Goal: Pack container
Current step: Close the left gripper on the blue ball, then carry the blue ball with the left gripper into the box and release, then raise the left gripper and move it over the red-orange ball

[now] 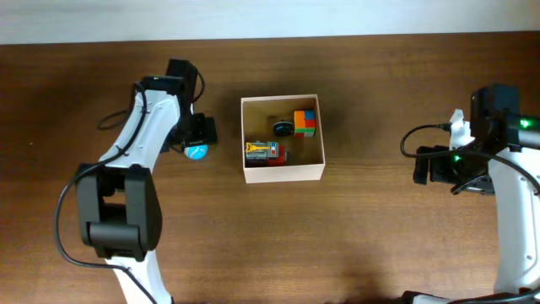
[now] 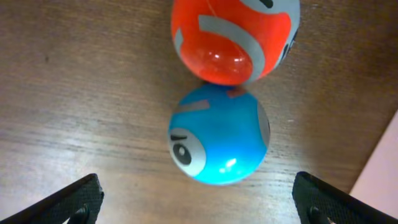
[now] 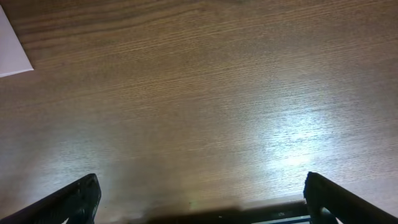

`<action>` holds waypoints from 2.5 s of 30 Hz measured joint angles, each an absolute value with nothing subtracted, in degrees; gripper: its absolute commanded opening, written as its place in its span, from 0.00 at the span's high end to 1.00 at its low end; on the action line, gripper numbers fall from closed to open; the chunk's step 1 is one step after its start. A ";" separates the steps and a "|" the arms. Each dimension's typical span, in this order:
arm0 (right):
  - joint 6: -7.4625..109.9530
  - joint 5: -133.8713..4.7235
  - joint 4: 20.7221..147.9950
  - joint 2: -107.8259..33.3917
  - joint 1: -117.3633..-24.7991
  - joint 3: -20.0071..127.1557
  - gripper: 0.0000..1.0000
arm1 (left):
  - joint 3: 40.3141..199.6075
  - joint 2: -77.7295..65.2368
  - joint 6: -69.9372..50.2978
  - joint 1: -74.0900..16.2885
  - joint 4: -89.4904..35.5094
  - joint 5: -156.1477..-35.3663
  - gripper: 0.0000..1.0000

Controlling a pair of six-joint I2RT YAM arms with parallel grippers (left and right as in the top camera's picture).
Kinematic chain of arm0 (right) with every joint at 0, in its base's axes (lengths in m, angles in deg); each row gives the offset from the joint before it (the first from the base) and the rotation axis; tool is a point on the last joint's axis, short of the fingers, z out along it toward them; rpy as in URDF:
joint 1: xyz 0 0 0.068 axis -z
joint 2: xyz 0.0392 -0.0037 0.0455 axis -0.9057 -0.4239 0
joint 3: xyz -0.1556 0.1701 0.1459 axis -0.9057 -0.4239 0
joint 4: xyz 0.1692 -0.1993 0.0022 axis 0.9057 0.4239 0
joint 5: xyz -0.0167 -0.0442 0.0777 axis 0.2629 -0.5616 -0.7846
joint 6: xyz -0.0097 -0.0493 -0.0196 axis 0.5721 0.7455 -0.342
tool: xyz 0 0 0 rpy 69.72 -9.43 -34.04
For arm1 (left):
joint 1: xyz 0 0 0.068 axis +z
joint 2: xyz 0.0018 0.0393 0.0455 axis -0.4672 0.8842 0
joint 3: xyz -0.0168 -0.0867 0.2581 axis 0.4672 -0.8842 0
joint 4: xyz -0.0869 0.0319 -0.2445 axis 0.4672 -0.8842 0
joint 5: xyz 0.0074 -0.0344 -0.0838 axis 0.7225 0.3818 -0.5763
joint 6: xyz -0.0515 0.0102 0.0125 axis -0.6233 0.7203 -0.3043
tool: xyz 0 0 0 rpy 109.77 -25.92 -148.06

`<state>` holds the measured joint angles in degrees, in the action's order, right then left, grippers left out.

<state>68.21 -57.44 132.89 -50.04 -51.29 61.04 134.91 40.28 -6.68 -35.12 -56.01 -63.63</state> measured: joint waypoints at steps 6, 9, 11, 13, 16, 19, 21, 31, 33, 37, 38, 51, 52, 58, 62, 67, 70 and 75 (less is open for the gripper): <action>68.21 -57.44 132.89 -50.04 -51.29 61.04 0.01 | 134.91 43.73 -4.58 -35.12 -54.61 -66.84 0.01; 68.23 -57.44 132.91 -50.04 -51.29 61.04 0.02 | 134.91 44.82 -4.17 -35.12 -54.39 -67.71 0.01; 68.21 -57.44 132.89 -50.04 -51.29 61.04 0.01 | 134.91 44.84 -3.99 -35.12 -54.08 -68.00 0.01; 68.21 -57.44 132.91 -50.04 -51.29 61.04 0.01 | 134.91 44.84 -3.95 -35.12 -53.91 -68.20 0.01; 68.23 -57.44 132.91 -50.04 -51.29 61.04 0.01 | 134.91 44.84 -3.82 -35.12 -53.86 -68.37 0.08; 68.18 -57.44 132.89 -50.04 -51.29 61.04 0.01 | 134.91 44.84 -3.40 -35.12 -53.86 -68.39 0.16; 68.21 -57.44 132.91 -50.04 -51.29 61.04 0.01 | 134.91 44.84 -3.38 -35.12 -53.86 -68.41 0.25; 68.23 -57.44 132.89 -50.04 -51.29 61.04 0.01 | 134.91 44.84 -2.97 -35.12 -54.10 -68.81 0.52; 68.21 -57.44 132.91 -50.04 -51.29 61.04 0.01 | 135.17 44.84 -2.88 -35.12 -54.72 -68.79 0.52; 68.23 -57.44 132.89 -50.04 -51.29 61.04 0.01 | 139.65 45.26 -2.05 -35.12 -59.83 -68.81 0.51; 68.21 -57.44 132.89 -50.04 -51.29 61.04 0.01 | 141.93 45.48 -1.87 -35.12 -61.82 -68.83 0.51; 68.18 -57.44 132.89 -50.04 -51.29 60.99 0.01 | 175.00 45.54 -1.61 -40.06 -78.56 -71.21 0.51; 68.23 -57.44 132.91 -50.04 -51.29 60.99 0.01 | 175.54 45.54 -1.61 -41.37 -78.45 -71.32 0.50; 68.21 -57.44 132.89 -50.04 -51.29 60.99 0.01 | 175.81 45.54 -1.61 -50.46 -76.81 -72.30 0.37; 68.21 -57.44 132.91 -50.04 -51.29 60.99 0.01 | 175.81 45.54 -1.28 -53.35 -76.42 -72.02 0.23; 68.21 -57.44 132.89 -50.04 -51.29 60.99 0.01 | 175.81 45.54 -1.00 -53.48 -76.07 -71.06 0.01; 68.21 -57.44 132.91 -50.04 -51.29 60.99 0.01 | 175.81 45.57 -0.98 -53.15 -75.57 -70.71 0.01; 68.21 -57.44 132.91 -50.04 -51.29 60.99 0.01 | 175.81 45.54 -0.98 -52.36 -75.04 -67.34 0.01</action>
